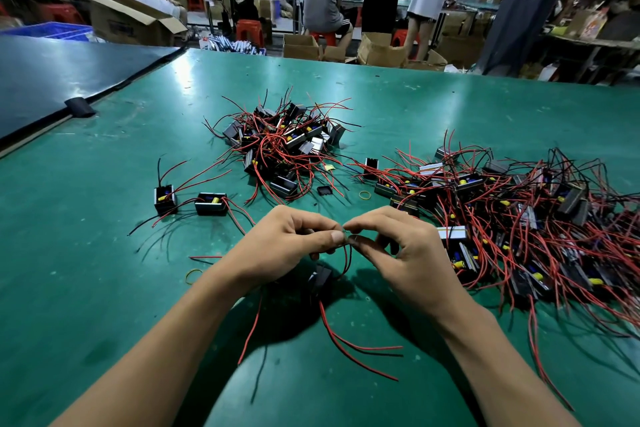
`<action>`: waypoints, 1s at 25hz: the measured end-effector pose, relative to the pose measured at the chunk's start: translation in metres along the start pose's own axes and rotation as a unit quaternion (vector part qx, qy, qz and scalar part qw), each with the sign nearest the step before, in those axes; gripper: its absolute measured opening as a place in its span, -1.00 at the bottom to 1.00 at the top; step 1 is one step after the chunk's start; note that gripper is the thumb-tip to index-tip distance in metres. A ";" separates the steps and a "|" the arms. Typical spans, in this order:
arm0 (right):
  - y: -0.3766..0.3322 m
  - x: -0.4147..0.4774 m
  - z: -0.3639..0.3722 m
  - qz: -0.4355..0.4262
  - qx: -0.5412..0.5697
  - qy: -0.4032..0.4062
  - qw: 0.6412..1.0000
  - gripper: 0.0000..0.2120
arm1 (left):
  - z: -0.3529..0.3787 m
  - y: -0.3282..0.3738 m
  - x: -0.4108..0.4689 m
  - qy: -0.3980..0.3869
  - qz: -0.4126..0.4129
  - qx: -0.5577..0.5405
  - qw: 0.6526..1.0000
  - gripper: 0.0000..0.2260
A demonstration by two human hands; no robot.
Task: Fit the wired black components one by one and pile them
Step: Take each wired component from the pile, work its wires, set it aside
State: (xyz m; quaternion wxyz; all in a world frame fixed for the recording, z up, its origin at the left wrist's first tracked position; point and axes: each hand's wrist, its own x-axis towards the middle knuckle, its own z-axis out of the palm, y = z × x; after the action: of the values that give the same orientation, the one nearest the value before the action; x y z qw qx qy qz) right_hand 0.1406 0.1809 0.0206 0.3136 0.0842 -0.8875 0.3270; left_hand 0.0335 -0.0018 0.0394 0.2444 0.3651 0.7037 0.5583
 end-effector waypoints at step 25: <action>0.005 0.012 -0.024 0.368 0.342 0.217 0.837 -0.89 | -0.001 -0.016 0.004 0.195 0.073 0.267 0.941 -0.78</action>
State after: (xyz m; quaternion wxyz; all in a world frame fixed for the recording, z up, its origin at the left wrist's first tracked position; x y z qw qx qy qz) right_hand 0.1414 0.2004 0.0389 0.3057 -0.2198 -0.5940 0.7109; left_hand 0.0261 -0.0009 0.0250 -0.0458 0.3510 0.8324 0.4264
